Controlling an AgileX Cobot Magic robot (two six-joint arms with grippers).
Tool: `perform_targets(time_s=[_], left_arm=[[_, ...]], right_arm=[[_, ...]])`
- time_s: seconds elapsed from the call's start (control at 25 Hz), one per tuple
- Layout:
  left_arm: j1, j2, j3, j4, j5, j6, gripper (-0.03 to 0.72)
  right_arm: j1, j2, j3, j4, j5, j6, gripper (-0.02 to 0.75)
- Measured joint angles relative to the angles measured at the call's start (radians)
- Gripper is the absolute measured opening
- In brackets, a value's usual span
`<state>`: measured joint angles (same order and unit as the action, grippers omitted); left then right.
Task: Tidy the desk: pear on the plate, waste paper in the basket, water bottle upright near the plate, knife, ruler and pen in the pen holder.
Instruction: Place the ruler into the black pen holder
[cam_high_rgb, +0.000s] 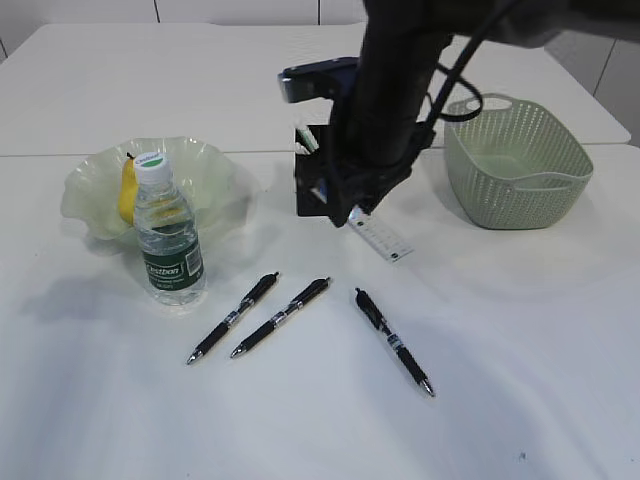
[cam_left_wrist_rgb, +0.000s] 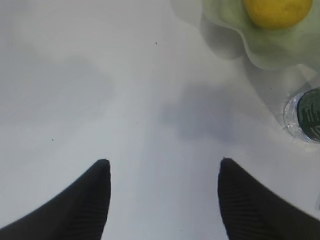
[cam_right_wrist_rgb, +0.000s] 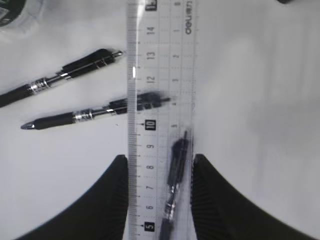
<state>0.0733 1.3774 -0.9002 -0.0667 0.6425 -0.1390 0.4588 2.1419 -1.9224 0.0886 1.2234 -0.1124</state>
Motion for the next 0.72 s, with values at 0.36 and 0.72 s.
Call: perform_targets(time_s=[0.36,0.72], left_arm=[[0.0,0.0,0.0,-0.002,0.0,0.0,0.475],[0.0,0.0,0.0,-0.002,0.0,0.0,0.475]], right_arm=[[-0.101,-0.282,0.275,-0.018,-0.028,-0.003,0.276],[-0.135,-0.495,0.557,-0.048,-0.225,-0.022,0.276]])
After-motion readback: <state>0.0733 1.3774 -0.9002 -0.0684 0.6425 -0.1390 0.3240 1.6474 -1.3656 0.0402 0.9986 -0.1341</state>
